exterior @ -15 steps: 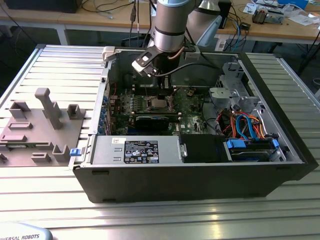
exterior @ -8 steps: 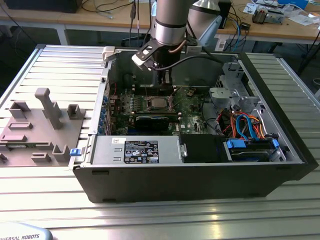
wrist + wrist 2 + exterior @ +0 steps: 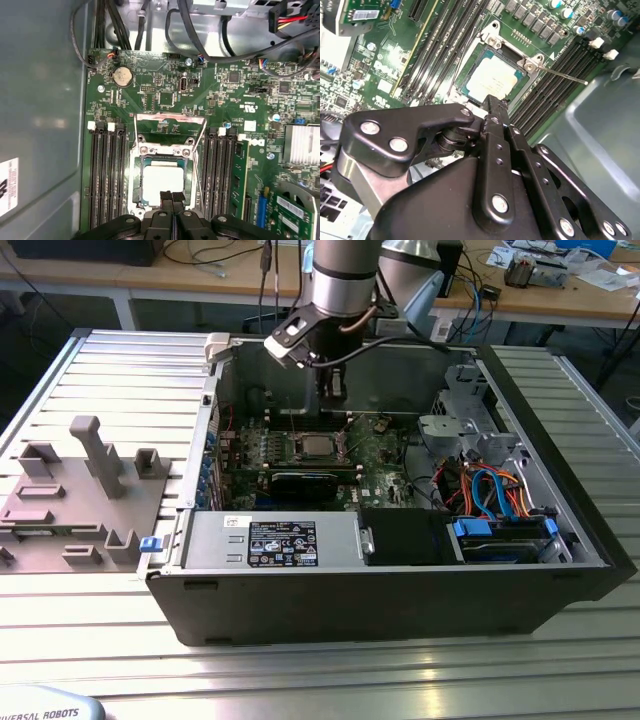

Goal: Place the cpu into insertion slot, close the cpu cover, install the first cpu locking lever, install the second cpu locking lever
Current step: 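Place the cpu into insertion slot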

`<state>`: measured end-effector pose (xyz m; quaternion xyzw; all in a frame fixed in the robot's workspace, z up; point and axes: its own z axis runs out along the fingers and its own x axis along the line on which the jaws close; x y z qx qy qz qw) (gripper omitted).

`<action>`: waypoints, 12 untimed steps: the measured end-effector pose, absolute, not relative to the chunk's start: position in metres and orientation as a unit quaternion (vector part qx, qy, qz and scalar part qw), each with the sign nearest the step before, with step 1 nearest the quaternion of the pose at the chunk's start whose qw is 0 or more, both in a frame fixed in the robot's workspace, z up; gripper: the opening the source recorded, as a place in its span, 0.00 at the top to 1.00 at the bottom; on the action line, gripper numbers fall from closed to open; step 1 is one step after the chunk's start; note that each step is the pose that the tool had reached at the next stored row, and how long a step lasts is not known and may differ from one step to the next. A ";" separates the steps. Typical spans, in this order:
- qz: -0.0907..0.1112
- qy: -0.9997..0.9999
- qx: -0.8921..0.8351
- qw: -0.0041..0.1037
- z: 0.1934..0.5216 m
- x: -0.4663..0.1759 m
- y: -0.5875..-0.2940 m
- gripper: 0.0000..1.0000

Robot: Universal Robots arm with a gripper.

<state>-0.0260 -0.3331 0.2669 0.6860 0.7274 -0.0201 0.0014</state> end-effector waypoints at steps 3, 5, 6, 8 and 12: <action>-0.020 0.727 0.686 0.001 0.274 -0.026 -0.333 0.89; -0.020 0.727 0.686 0.001 0.279 -0.026 -0.333 0.89; -0.020 0.727 0.686 0.001 0.280 -0.026 -0.333 0.89; -0.020 0.727 0.686 0.001 0.284 -0.026 -0.333 0.89; -0.020 0.727 0.686 0.001 0.285 -0.026 -0.333 0.89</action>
